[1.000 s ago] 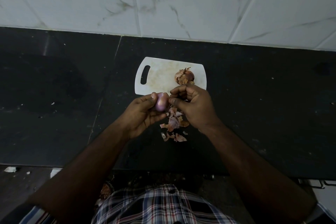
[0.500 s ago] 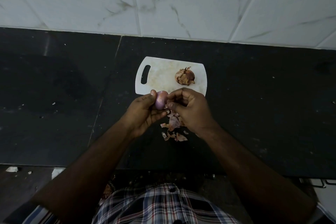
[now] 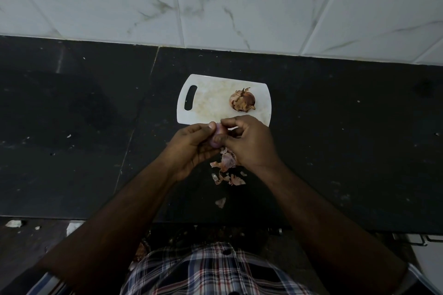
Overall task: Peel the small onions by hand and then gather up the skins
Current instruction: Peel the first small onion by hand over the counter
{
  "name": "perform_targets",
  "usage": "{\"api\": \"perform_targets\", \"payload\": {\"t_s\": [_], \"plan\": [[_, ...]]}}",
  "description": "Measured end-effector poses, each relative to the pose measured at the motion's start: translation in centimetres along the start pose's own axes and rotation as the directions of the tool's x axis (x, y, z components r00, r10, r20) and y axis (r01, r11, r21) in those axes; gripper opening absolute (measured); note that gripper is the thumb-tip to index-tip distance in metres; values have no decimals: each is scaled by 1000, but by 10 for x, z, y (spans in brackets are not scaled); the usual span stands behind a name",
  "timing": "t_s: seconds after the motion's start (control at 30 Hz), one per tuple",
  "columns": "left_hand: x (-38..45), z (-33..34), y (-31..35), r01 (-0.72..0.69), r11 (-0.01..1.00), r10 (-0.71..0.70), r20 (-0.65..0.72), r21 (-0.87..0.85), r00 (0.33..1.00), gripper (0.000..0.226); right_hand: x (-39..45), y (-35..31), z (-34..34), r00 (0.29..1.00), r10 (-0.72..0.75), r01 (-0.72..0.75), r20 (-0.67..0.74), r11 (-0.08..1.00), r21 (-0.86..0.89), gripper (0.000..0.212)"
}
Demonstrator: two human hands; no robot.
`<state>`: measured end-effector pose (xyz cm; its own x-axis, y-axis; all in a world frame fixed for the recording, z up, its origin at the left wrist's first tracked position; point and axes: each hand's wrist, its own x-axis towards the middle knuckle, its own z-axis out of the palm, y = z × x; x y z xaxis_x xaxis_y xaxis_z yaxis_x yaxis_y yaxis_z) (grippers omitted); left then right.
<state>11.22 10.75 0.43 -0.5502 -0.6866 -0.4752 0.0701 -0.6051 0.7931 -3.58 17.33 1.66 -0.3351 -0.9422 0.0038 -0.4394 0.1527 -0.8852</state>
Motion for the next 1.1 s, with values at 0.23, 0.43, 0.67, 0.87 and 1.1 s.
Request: {"api": "perform_targets", "payload": {"t_s": [0.23,0.43,0.67,0.87,1.1], "plan": [[0,-3,3,-52,998,51,24,34,998,27,9,9,-7,1000,11,-9,-17,995,103,31],[1,-3,0,-48,999,47,35,14,998,35,10,15,-11,999,49,-49,4,980,192,17],[1,0,3,-64,998,63,59,17,996,39,8,17,-9,1000,9,-11,11,987,159,38],[0,-3,2,-60,998,58,87,23,995,40,10,19,-13,999,46,-50,22,960,274,20],[1,-4,4,-58,998,58,73,6,996,43,9,18,-10,996,33,-51,78,968,247,29]]}}
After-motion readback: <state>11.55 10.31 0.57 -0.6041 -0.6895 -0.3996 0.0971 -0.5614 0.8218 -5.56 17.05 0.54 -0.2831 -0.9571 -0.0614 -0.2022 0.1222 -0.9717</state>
